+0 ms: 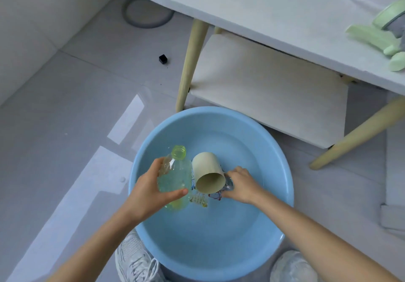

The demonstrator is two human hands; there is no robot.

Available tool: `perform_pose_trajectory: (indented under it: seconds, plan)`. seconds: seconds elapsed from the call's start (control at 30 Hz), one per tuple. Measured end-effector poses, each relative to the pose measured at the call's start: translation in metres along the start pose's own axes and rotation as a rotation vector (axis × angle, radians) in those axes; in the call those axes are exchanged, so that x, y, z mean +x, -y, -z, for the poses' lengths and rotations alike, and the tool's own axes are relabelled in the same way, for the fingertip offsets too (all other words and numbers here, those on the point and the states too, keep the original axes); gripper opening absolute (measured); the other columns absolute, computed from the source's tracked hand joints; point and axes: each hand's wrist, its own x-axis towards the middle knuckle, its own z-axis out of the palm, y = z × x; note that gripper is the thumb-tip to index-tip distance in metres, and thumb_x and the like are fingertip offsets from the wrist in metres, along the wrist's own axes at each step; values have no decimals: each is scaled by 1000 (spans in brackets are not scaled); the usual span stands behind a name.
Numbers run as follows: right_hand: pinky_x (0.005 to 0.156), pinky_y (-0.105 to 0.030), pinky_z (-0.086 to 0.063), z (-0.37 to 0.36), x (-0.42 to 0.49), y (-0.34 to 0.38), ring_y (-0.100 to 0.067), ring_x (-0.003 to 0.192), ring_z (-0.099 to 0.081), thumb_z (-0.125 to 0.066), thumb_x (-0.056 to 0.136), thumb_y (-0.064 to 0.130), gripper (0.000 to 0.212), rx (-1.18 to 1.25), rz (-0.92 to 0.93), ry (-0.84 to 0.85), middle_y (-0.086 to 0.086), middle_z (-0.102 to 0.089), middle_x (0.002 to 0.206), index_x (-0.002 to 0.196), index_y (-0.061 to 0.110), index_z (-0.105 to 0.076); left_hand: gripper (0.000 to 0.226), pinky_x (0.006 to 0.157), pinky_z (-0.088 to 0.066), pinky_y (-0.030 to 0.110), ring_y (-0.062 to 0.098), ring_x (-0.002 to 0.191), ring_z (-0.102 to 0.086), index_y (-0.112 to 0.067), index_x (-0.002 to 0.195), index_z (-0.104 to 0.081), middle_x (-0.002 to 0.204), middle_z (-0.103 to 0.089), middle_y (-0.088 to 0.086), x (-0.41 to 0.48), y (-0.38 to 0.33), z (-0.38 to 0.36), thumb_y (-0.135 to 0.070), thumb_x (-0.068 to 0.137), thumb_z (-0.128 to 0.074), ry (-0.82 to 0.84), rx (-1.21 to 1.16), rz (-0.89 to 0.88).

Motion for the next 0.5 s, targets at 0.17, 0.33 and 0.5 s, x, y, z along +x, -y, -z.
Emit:
perform_pose_trajectory:
  seconds: [0.17, 0.33, 0.5]
  plan:
    - [96, -31, -38, -25, 8, -10, -28, 124, -35, -61, 91, 27, 24, 50, -40, -136, -6, -36, 113, 108, 10, -61, 85, 98, -43, 29, -1, 114, -52, -37, 125, -41, 120, -55, -24, 6, 14, -11, -72, 51, -68, 8, 68, -44]
    - [100, -27, -32, -28, 0, -14, -24, 134, -32, -58, 94, 24, 10, 169, -18, -161, -13, -33, 137, 94, 14, -60, 85, 96, -46, 34, 4, 111, -54, -39, 127, -39, 122, -54, -26, 8, 22, -11, -74, 54, -66, -31, 150, -120]
    - [68, -11, -35, -17, -16, -5, -11, 95, -50, -65, 90, 29, 33, 463, -62, -148, -3, -47, 99, 65, 23, -45, 87, 93, -43, 24, 2, 112, -51, -39, 130, -36, 123, -44, -37, 8, 28, -5, -80, 57, -60, -68, 217, -223]
